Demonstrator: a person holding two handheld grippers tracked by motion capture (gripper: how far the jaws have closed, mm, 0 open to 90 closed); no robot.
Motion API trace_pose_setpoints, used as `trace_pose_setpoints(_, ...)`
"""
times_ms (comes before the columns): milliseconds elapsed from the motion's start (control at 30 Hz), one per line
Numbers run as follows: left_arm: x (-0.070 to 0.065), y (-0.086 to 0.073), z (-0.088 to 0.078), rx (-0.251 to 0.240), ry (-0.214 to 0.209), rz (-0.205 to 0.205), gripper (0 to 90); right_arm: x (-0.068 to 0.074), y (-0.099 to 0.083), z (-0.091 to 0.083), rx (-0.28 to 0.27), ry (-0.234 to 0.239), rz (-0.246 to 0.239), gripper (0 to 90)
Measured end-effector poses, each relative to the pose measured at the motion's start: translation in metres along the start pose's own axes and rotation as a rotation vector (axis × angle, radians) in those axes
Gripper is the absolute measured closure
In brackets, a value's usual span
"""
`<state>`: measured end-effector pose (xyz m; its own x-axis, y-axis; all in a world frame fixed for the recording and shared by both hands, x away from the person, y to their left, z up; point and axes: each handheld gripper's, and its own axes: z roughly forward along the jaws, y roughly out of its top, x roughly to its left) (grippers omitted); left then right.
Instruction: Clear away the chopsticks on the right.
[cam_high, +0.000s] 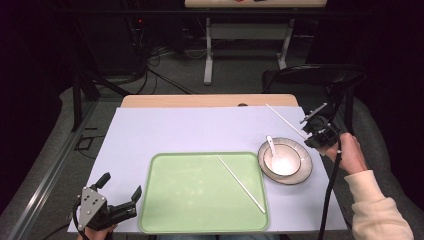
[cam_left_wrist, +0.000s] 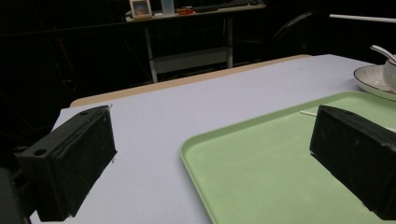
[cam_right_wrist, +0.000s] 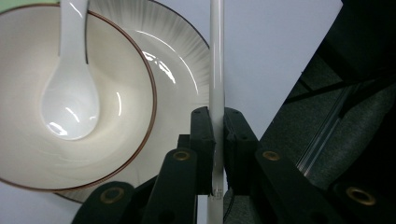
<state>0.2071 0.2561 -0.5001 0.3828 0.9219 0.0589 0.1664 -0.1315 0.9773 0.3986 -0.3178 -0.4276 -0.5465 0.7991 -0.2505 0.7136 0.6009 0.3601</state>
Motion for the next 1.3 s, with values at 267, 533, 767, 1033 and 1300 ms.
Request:
trace_pose_setpoints(267, 0.0, 0.0, 0.0, 0.0, 0.0, 0.0, 0.0, 0.016, 0.004, -0.028, -0.033, -0.007, 0.015, 83.3)
trace_pose_setpoints(533, 0.0, 0.0, 0.0, 0.0, -0.001, 0.003, 0.0, 0.043, 0.008, -0.042, -0.053, 0.013, -0.014, 83.3)
trace_pose_setpoints(767, 0.0, 0.0, -0.001, 0.0, -0.001, 0.004, 0.0, 0.076, 0.011, -0.037, -0.05, 0.058, -0.063, 83.4)
trace_pose_setpoints(1033, 0.0, 0.0, 0.0, -0.001, 0.001, 0.002, 0.0, 0.099, 0.014, -0.031, -0.052, 0.087, -0.102, 83.3)
trace_pose_setpoints(1300, 0.001, -0.001, 0.0, 0.001, 0.0, 0.005, 0.1, 0.118, 0.016, -0.022, -0.04, 0.116, -0.133, 83.2)
